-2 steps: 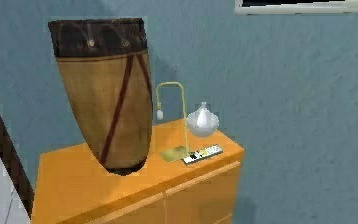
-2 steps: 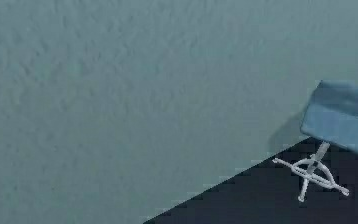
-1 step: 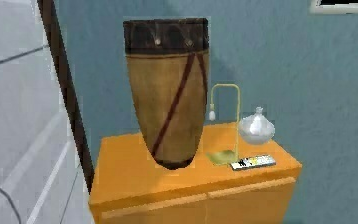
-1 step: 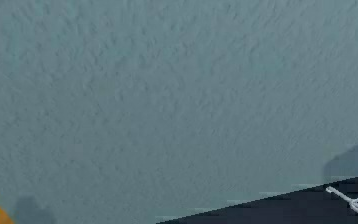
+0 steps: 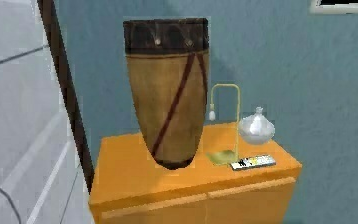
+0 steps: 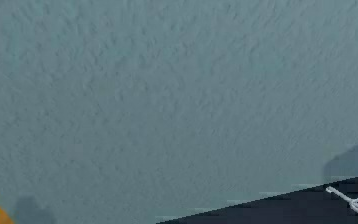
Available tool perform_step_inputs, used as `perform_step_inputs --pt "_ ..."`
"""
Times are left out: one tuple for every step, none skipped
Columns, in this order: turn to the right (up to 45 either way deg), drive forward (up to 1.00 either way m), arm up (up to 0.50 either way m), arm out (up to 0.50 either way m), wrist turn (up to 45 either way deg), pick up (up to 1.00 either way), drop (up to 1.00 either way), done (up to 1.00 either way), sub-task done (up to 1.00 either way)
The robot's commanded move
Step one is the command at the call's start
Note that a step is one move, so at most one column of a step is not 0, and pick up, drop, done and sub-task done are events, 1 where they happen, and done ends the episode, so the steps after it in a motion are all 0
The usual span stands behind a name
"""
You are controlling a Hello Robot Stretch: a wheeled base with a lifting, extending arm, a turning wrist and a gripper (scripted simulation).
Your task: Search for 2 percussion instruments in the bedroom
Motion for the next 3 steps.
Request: perform_step_inputs --pt "-45.0 0.00 0.00 0.00 0.0 0.00 0.00 0.00 0.00" --pt "-45.0 0.00 0.00 0.00 0.0 0.00 0.00 0.00 0.00" --pt "-45.0 0.00 0.00 0.00 0.0 0.00 0.00 0.00 0.00"
